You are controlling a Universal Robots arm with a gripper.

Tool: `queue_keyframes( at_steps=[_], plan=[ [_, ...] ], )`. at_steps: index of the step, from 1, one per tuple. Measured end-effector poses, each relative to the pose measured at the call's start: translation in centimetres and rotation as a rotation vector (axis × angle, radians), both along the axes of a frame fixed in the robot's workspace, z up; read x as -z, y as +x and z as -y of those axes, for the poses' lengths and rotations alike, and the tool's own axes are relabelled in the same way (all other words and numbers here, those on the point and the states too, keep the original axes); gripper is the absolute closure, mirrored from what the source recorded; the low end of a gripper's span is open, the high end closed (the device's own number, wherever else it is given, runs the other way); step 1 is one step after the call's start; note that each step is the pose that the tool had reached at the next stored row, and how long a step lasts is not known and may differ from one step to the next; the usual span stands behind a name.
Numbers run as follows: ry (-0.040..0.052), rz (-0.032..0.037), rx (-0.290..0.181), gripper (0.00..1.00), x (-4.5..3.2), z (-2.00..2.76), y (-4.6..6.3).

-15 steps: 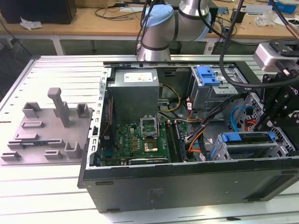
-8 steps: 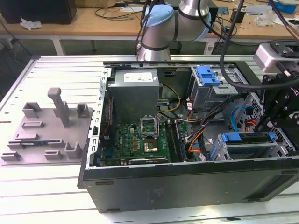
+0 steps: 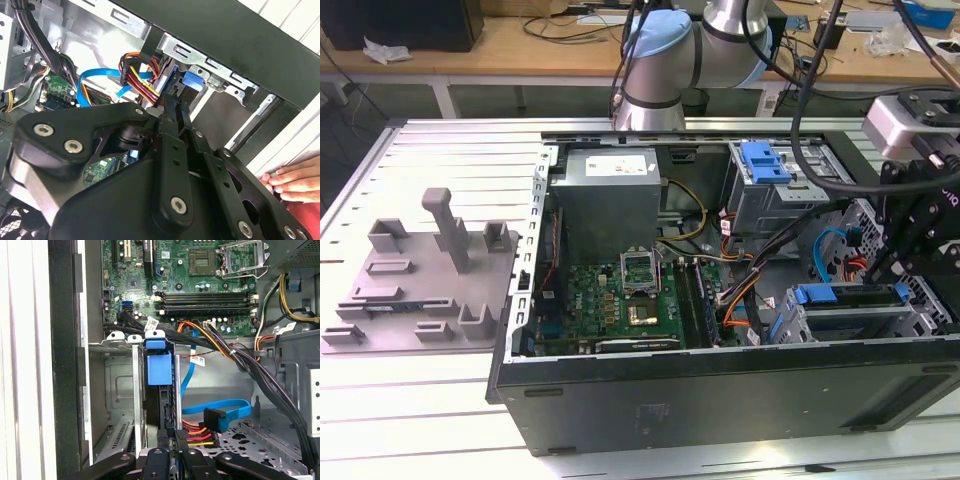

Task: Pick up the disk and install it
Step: 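Insert the first disk wire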

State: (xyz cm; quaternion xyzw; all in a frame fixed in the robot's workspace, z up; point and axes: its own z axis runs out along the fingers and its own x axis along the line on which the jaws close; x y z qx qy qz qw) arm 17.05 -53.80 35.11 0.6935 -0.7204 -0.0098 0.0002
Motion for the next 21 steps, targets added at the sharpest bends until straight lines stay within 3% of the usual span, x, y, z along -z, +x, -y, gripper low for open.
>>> queue_keyframes(
  at_steps=[21],
  plan=[
    [0.0012, 0.0, 0.0, 0.83, 0.43, 0.04, 0.09]
  ],
)
